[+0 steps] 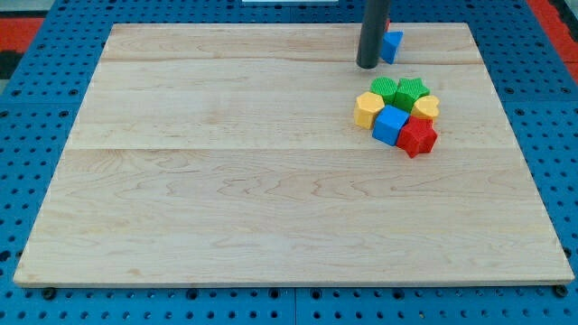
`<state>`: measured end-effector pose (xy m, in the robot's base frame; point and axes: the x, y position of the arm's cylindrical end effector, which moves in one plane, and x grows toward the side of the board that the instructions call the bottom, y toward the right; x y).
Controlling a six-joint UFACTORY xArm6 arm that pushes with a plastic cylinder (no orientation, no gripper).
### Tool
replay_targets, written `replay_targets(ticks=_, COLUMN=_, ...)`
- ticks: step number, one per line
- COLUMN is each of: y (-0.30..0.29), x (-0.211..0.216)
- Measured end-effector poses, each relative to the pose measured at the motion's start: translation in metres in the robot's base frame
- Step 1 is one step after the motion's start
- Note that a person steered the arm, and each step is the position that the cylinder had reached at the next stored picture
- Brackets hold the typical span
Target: Place the blue triangle on the top right side of the green star diagonally
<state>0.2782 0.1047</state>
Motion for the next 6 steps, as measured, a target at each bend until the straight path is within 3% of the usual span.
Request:
replay_targets(ticks=2, y=-0.006, x=-0.046)
replay_targets(ticks=3, y=0.017, x=-0.049)
replay_targets(ticks=5, y=0.049, x=-0.015)
replay_targets(ticks=6, y=0.050, x=-0.033)
